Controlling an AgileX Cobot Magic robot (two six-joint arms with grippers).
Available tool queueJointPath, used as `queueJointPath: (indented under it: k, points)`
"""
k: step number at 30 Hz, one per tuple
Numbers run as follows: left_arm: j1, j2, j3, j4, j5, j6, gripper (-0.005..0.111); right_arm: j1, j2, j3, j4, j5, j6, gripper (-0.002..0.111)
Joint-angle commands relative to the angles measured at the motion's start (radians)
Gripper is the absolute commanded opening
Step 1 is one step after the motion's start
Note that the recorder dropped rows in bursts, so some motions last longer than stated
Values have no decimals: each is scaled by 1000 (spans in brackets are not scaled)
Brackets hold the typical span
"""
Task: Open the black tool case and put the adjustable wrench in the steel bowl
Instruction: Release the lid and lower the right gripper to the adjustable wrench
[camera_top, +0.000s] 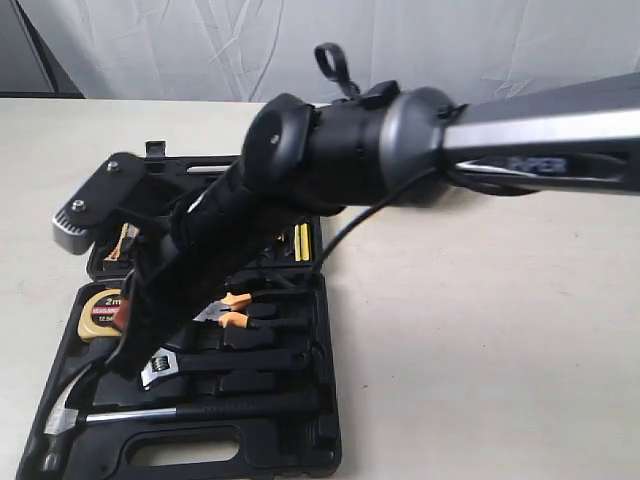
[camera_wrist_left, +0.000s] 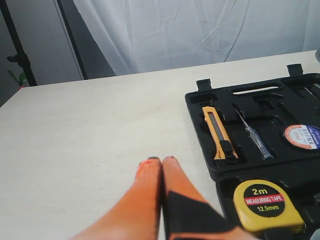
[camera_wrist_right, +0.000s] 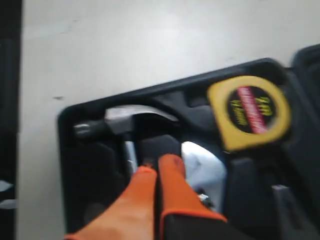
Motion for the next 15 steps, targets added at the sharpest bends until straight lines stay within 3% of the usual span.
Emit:
queueJointPath:
  k: [1, 4, 6, 15]
  points:
    - [-6, -4, -2, 0, -9, -4, 0, 12, 98, -173, 78, 309, 3, -1]
    - [-6, -4, -2, 0, -9, -4, 0, 18, 105, -226, 47, 524, 53, -1]
    - [-6, -4, -2, 0, -9, -4, 0, 18, 96, -233, 1, 548, 86, -1]
    - [-6, -4, -2, 0, -9, -4, 0, -7, 22, -138, -732, 548, 599, -1]
